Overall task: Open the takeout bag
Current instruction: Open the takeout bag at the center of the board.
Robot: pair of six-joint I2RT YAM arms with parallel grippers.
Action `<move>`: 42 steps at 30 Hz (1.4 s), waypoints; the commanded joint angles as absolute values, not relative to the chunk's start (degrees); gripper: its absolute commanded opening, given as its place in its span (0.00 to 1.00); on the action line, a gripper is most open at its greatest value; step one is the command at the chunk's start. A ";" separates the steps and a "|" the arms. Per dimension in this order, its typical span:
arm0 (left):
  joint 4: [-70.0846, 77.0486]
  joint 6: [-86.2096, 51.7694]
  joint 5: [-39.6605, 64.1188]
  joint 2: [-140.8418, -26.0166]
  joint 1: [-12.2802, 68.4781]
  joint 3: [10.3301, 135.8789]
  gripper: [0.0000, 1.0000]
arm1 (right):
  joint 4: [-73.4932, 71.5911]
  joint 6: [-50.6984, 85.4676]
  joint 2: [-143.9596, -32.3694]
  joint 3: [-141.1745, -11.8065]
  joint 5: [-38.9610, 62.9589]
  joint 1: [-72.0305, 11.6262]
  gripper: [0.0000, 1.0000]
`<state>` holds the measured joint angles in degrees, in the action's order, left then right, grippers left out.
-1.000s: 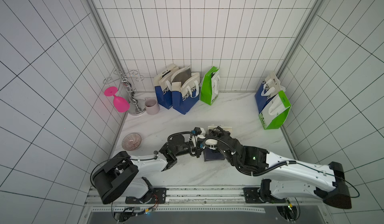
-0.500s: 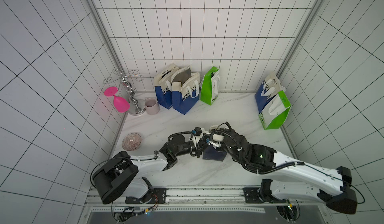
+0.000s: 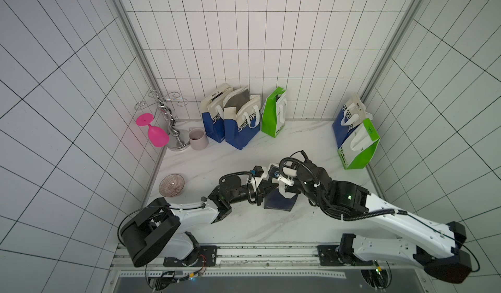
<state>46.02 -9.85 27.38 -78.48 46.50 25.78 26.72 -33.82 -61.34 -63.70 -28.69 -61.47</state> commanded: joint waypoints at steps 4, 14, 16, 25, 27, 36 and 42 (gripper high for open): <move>46.02 -9.34 28.05 -77.43 46.73 26.19 0.00 | 29.57 -32.34 -61.40 -73.23 -30.33 -59.52 0.00; 45.90 -9.25 28.04 -77.72 46.76 26.31 0.00 | 32.10 -33.76 -63.51 -77.78 -28.48 -59.24 0.00; 45.90 -9.23 28.05 -77.67 46.75 26.28 0.00 | 32.86 -33.75 -64.06 -78.86 -27.73 -59.23 0.00; 45.45 -9.06 27.69 -77.20 46.78 26.25 0.00 | 29.85 -32.38 -57.20 -68.19 -18.49 -59.40 0.18; 45.53 -9.25 27.78 -77.34 46.73 26.29 0.00 | 27.78 -33.36 -55.09 -63.21 -18.27 -60.15 0.34; 45.53 -9.25 27.78 -77.60 46.76 26.28 0.00 | 21.70 -36.74 -56.11 -55.03 -25.93 -66.16 0.38; 45.33 -8.97 27.61 -77.43 46.76 26.33 0.00 | 19.17 -38.28 -59.32 -54.65 -30.56 -67.14 0.37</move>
<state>45.19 -9.78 27.46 -78.37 46.52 25.78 22.85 -36.77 -59.05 -57.56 -26.61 -66.52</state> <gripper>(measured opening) 0.050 0.368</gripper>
